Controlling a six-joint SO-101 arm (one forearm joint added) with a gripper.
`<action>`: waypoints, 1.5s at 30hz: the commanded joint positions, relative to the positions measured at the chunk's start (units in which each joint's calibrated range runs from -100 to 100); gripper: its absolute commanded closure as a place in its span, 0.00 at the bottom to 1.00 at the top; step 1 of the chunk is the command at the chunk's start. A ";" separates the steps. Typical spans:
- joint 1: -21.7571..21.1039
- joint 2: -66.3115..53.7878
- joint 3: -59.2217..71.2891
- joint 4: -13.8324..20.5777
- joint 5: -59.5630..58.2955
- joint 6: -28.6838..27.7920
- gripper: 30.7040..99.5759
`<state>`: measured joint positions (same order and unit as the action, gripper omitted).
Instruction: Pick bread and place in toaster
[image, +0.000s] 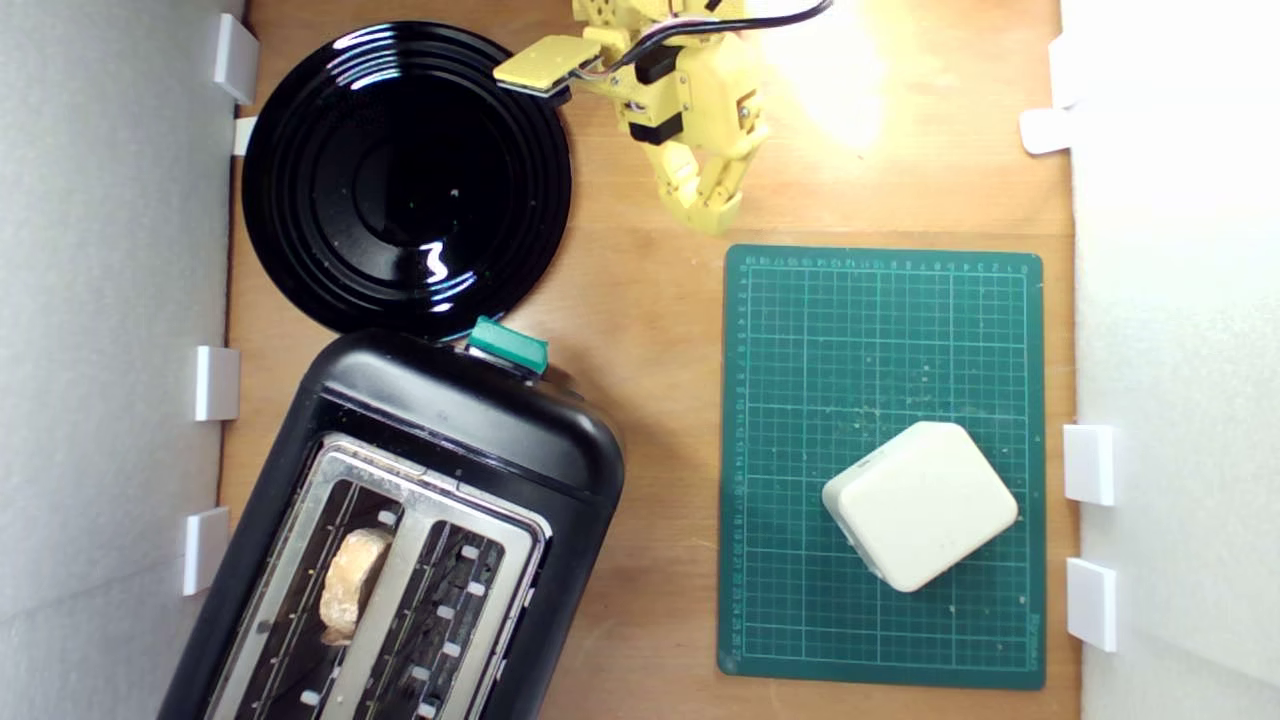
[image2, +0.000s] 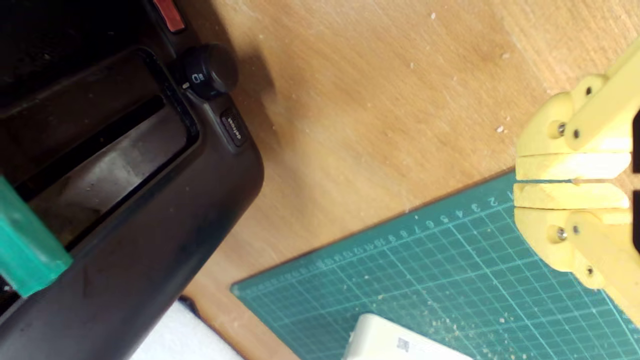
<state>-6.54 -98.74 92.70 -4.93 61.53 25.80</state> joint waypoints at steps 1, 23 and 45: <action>0.50 -0.43 1.49 1.49 -0.95 -0.29 0.97; 0.18 -0.43 4.85 1.40 -0.69 0.18 0.97; 0.26 -0.01 4.76 1.30 -0.60 -0.14 0.97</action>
<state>-6.45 -98.91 97.23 -4.13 61.27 25.80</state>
